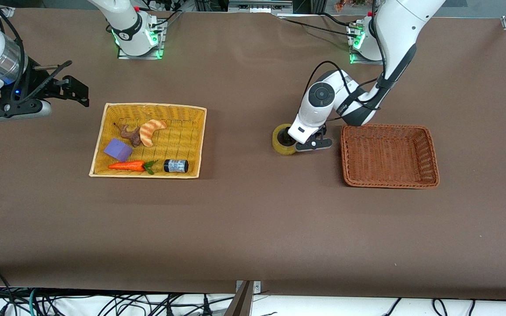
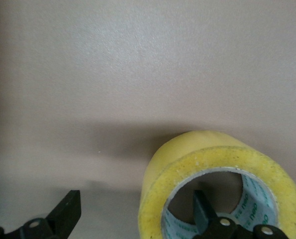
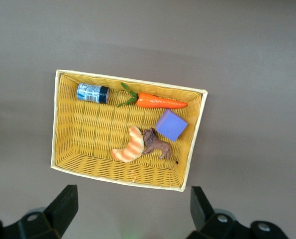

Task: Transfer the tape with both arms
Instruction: 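Carry the tape roll with the left gripper over the brown basket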

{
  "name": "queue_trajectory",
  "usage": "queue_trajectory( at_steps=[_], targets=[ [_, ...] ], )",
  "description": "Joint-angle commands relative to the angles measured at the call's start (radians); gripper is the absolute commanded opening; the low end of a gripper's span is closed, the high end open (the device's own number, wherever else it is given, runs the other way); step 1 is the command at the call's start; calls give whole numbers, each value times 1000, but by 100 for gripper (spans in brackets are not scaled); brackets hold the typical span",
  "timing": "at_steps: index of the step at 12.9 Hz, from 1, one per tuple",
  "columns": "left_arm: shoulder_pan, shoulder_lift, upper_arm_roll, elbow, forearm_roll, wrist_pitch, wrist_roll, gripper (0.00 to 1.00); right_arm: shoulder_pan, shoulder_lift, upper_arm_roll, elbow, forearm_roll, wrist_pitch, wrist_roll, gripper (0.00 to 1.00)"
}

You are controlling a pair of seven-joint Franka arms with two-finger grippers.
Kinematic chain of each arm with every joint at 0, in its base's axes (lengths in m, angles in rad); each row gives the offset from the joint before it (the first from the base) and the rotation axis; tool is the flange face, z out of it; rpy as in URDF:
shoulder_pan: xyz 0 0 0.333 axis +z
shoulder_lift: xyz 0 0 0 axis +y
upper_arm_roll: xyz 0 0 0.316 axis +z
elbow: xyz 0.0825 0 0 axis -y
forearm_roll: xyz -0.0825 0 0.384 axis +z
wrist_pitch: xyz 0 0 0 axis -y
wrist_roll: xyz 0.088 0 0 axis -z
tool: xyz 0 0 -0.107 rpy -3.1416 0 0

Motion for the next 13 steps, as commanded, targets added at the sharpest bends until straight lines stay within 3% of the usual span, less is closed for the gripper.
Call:
queue_trajectory(
  at_steps=[1, 2, 3, 4, 9, 11, 13],
  targets=[
    [-2, 22, -1, 0, 62, 24, -46, 79, -15, -4, 10, 0, -12, 11, -6, 100],
    [-3, 20, -2, 0, 62, 24, -54, 47, -17, -4, 7, 2, -21, 11, -6, 100],
    [-2, 15, -2, 4, 62, 21, -85, 7, -18, -4, -10, 2, -15, 8, -14, 100],
    [-2, 15, -2, 8, 62, 17, -119, 0, -18, -4, -16, 2, -13, 10, -14, 100],
    [7, -9, -2, 22, 45, -3, -120, 0, -18, -4, -18, 3, -12, 13, -14, 100],
    [13, -52, -28, 69, 39, -149, -110, 0, -18, -4, -19, 3, -12, 13, -14, 100],
    [41, -107, -59, 163, -72, -367, 63, 0, -18, -4, -18, 3, -10, 15, -14, 100]
  ],
)
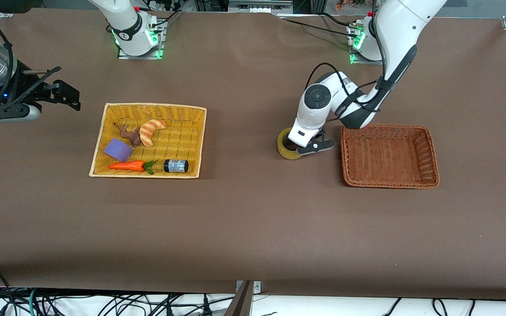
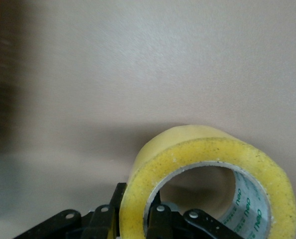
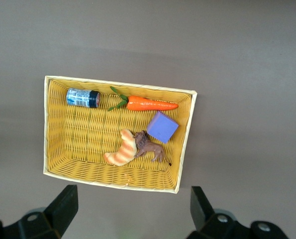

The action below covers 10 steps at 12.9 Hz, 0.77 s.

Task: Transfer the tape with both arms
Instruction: 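Carry the tape roll with the left gripper over the brown basket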

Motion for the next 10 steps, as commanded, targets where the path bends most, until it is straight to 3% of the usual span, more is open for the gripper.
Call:
queue_trajectory(
  at_steps=[1, 3, 7, 10],
  targets=[
    [40, -125, -17, 105, -155, -264, 273, 0, -9, -8, 7, 3, -1, 2, -12, 100],
    [85, -182, 61, 122, -196, -323, 519, 0, -9, -8, 7, 3, 0, 2, -12, 100],
    [86, -221, 331, 105, -269, -334, 1034, 0, -11, -8, 5, 3, -3, 1, -12, 100],
    [86, -232, 428, 53, -303, -297, 1211, 0, -11, -8, 5, 3, -3, 1, -12, 100]
  ],
)
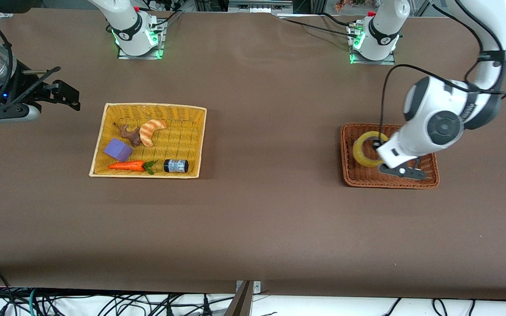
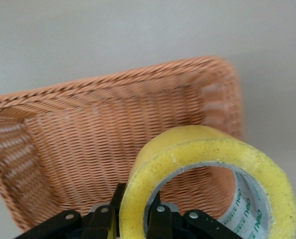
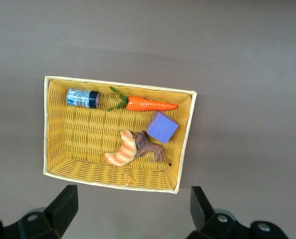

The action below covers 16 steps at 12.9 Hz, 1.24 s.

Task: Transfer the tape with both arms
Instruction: 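Lower the tape into the basket and open the left gripper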

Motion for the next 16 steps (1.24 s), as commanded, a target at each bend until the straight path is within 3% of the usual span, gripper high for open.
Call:
queue_trajectory(
  at_steps=[1, 7, 16],
  targets=[
    [-13, -35, 38, -79, -31, 68, 104, 0, -11, -8, 6, 2, -3, 0, -12, 100],
    [-13, -18, 96, -329, -30, 486, 187, 0, -11, -8, 6, 12, -3, -1, -14, 100],
    [-5, 71, 113, -339, -28, 616, 186, 0, -11, -8, 4, 13, -3, -1, -14, 100]
  ],
)
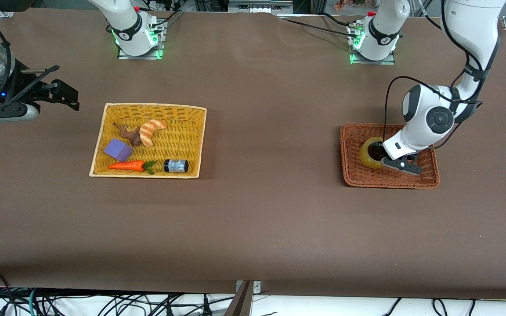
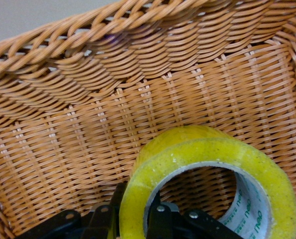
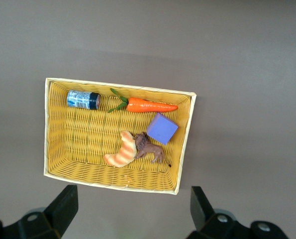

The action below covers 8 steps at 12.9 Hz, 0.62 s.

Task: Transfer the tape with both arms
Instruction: 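Lower the tape into the basket and open the left gripper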

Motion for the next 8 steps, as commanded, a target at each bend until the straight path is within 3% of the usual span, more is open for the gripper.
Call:
queue_trajectory(
  at_steps=[1, 2, 4, 8],
  targets=[
    [-3, 8, 16, 24, -26, 12, 34, 20, -11, -7, 5, 7, -3, -2, -14, 100],
    [-3, 2, 16, 51, -27, -41, 34, 41, -11, -7, 5, 7, -3, -2, -14, 100],
    [-3, -15, 14, 129, -35, -181, 34, 100, -12, -7, 5, 9, -3, -2, -14, 100],
    [-4, -35, 14, 379, -148, -572, 23, 100, -12, -7, 5, 12, -3, 0, -12, 100]
  ],
)
